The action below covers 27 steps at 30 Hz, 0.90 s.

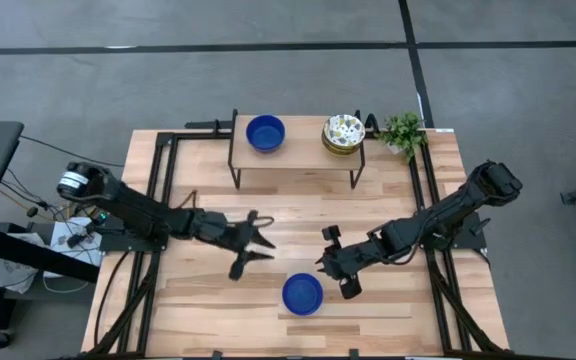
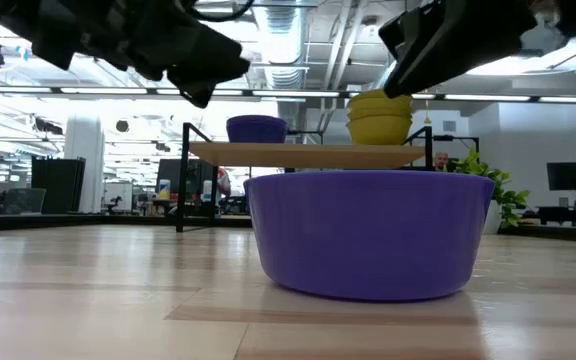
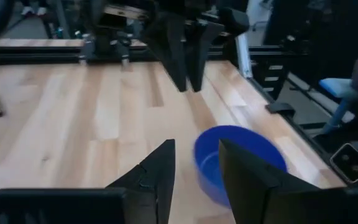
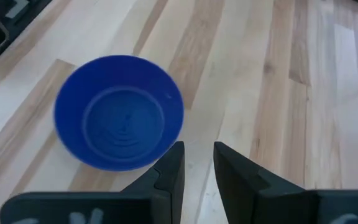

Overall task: Pick & Place Mini bowls
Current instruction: Stack the blue bowl on the blue bowl on the shelf

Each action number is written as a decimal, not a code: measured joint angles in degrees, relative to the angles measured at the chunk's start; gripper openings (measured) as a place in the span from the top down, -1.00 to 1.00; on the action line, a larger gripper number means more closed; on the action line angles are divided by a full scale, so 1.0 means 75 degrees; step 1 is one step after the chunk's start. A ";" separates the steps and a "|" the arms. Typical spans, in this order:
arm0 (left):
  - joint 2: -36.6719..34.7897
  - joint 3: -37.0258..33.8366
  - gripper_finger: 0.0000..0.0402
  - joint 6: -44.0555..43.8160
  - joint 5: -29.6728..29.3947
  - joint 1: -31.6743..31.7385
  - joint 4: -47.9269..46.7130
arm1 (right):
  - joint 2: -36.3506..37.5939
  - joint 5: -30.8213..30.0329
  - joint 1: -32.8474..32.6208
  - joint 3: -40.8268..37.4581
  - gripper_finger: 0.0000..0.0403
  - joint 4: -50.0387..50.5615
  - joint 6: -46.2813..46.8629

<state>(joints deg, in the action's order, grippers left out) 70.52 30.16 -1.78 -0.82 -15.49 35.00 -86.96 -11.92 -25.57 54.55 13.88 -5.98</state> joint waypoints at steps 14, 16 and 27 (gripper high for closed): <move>0.2048 0.0828 0.40 0.0171 -0.0085 -0.0364 0.0326 | 0.0003 0.0057 -0.0829 -0.0153 0.62 0.1879 0.1585; 0.2163 0.0838 0.40 0.0613 0.0152 -0.0509 0.0347 | 0.0000 -0.0319 -0.1121 -0.0345 0.62 0.1601 0.1911; 0.2818 0.1423 0.40 0.1124 -0.0973 -0.1372 0.0812 | -0.0026 -0.1305 -0.1818 -0.0523 0.62 0.1082 0.3193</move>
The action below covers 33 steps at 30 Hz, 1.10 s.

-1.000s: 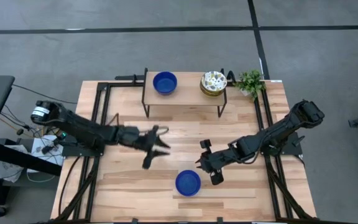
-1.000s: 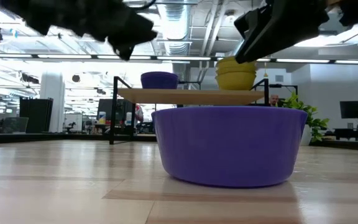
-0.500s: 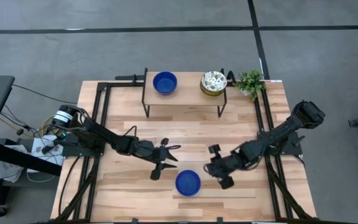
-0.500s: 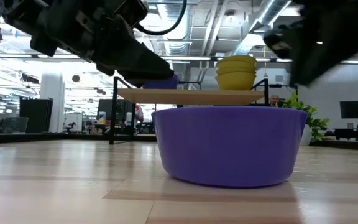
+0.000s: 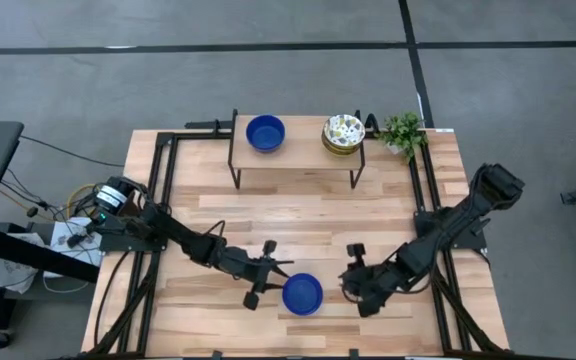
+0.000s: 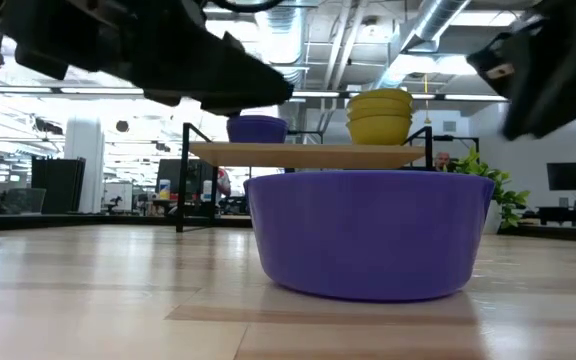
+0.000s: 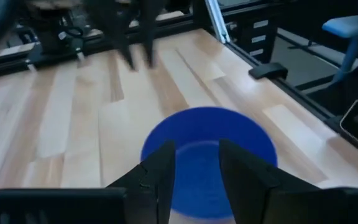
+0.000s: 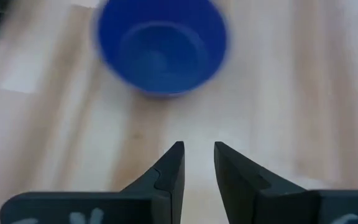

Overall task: Pick & Place Mini bowls
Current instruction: Stack the blue bowl on the blue bowl on the shelf

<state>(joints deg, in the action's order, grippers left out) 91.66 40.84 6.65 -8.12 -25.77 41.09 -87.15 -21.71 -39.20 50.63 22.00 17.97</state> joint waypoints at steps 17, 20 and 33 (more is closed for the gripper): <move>-0.1599 -0.0317 0.40 0.0242 -0.0861 -0.0568 -0.0016 | -0.1636 0.1094 -0.0400 -0.0185 0.62 -0.3258 -0.1520; -0.2104 -0.0572 0.40 0.0323 -0.1325 -0.0779 -0.0010 | -0.1926 0.1342 -0.0226 -0.0184 0.62 -0.3449 -0.1528; -0.2567 -0.1153 0.40 -0.0153 -0.1844 -0.1012 0.0076 | -0.2300 0.2767 0.0564 -0.0178 0.62 -0.4374 -0.2444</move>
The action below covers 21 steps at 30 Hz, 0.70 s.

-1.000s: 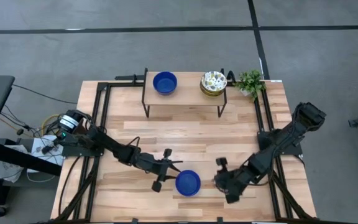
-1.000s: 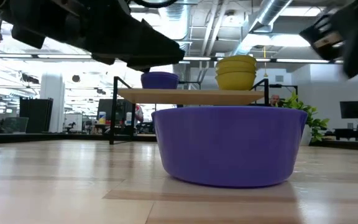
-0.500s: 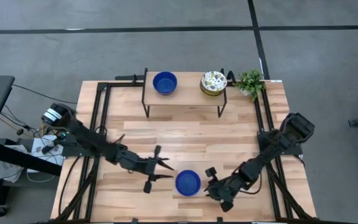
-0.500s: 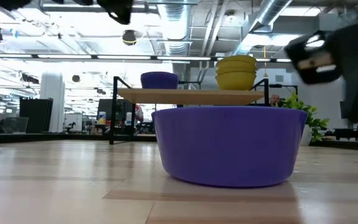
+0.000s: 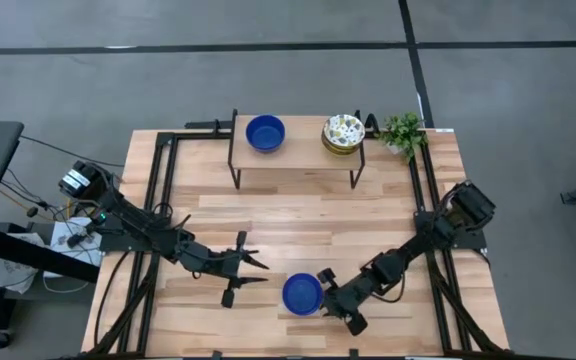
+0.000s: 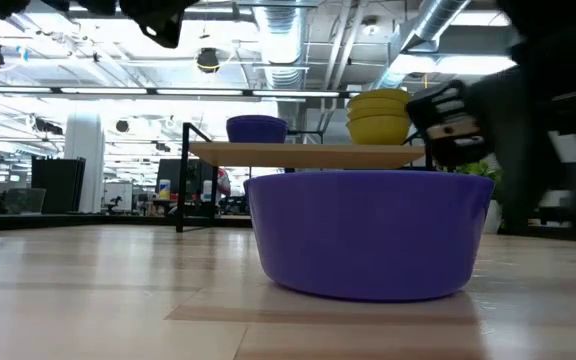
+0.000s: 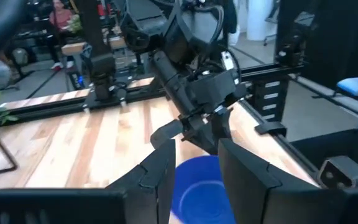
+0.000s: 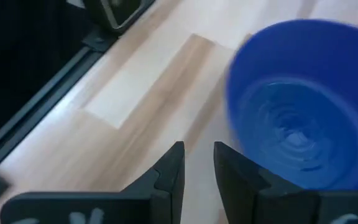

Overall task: Pick & Place Mini bowls
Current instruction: Stack the blue bowl on the blue bowl on the shelf

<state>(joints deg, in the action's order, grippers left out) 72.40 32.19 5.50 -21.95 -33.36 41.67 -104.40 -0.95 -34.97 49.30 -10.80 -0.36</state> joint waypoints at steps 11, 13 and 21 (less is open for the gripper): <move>0.0006 -0.0024 0.40 -0.0032 -0.0199 0.0003 0.0050 | 0.0009 0.0135 0.0802 -0.0003 0.62 -0.0142 -0.0625; 0.0006 -0.0024 0.40 -0.0032 -0.0196 0.0003 0.0053 | 0.0009 0.0135 0.0962 -0.0003 0.62 -0.0270 -0.0813; 0.0006 -0.0021 0.40 -0.0029 -0.0193 0.0003 0.0053 | 0.0020 0.0131 0.1845 -0.0003 0.62 -0.0878 -0.1504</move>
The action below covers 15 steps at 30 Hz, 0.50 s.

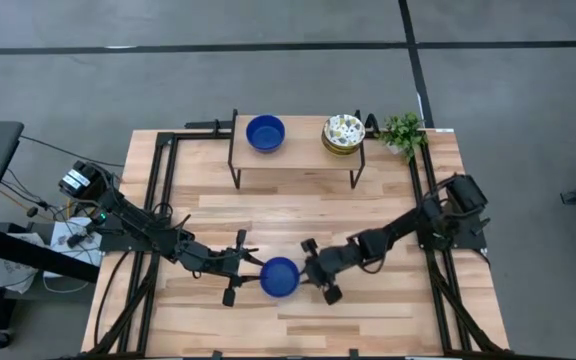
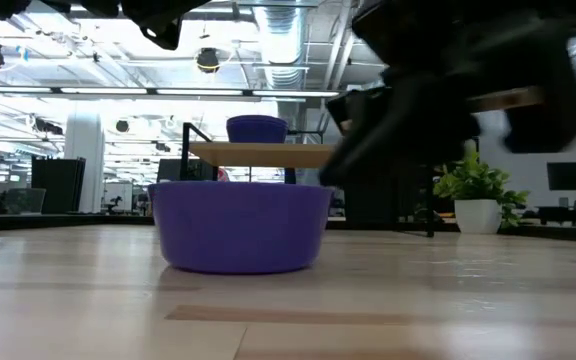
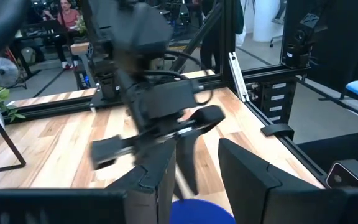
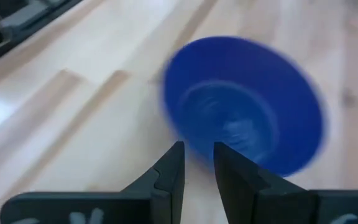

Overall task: Pick & Place Mini bowls
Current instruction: Stack the blue bowl on the blue bowl on the shelf

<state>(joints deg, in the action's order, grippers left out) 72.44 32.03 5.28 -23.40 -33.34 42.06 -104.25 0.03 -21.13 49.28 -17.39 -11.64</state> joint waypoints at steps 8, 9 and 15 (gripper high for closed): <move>0.0000 0.0000 0.40 0.0000 0.0000 0.0000 -0.0002 | 0.0001 -0.0859 0.1057 0.0003 0.62 -0.0393 0.0143; 0.0000 0.0000 0.40 0.0000 0.0000 0.0000 0.0000 | 0.0003 -0.1052 0.1132 0.0003 0.62 -0.0391 0.0216; 0.0000 0.0000 0.40 0.0032 0.0003 0.0000 -0.0006 | 0.0630 -0.1224 0.0782 0.0000 0.65 -0.0188 0.0287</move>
<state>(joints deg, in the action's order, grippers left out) 72.44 32.03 5.52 -23.38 -33.34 42.02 -99.53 -9.15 -15.27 49.28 -18.80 -9.49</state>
